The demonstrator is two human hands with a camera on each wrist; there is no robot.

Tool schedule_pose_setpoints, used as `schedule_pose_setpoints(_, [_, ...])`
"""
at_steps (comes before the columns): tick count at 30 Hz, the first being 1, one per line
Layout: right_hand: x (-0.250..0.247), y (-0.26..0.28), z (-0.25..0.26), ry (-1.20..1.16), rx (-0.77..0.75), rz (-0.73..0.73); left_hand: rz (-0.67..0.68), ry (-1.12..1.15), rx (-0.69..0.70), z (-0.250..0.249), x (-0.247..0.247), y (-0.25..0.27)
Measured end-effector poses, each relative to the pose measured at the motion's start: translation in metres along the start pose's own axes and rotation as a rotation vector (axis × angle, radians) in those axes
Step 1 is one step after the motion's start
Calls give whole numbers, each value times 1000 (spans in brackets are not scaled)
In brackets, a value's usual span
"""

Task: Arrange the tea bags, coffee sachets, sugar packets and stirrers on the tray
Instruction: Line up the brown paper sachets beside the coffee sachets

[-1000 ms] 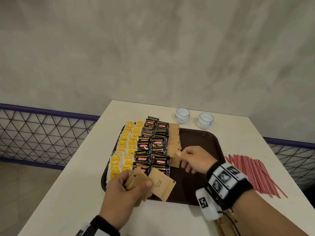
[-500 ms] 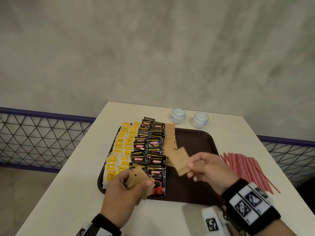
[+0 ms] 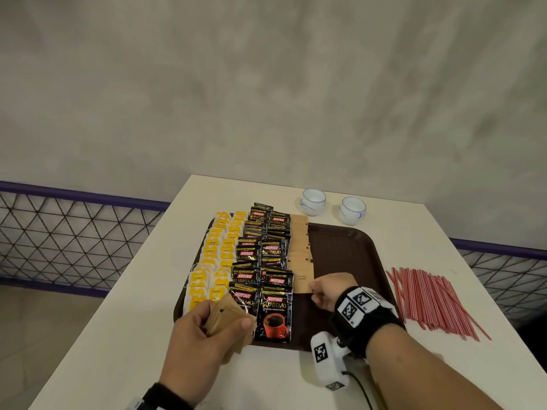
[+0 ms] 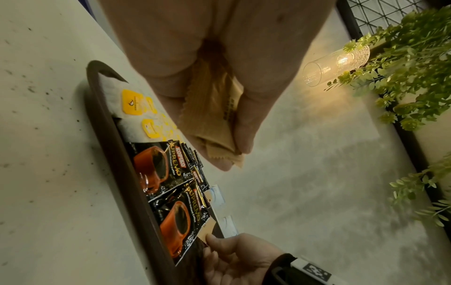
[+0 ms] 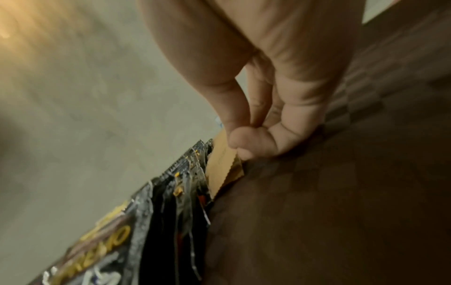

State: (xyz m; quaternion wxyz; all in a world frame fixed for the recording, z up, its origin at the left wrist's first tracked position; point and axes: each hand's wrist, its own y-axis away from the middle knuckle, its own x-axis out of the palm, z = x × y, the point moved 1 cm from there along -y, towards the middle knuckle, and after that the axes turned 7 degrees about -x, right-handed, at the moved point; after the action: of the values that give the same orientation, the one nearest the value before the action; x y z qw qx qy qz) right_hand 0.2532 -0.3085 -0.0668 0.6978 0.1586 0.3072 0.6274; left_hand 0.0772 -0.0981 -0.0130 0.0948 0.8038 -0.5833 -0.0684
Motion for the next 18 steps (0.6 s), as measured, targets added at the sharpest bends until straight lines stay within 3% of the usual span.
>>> schedule_pose_setpoints(6, [7,-10,-4,155,-89,-67,13,16,-9,1,1,2])
schedule_pose_setpoints(13, [0,-10,-4,318,-137,-48,13,-3,-3,-5,5,3])
schedule_pose_setpoints(16, [-7,24,9,396,-289,-63,40,-15,4,-5,10,2])
schedule_pose_setpoints(18, [-12,63,14,323,-429,55,59,-32,16,-4,14,0])
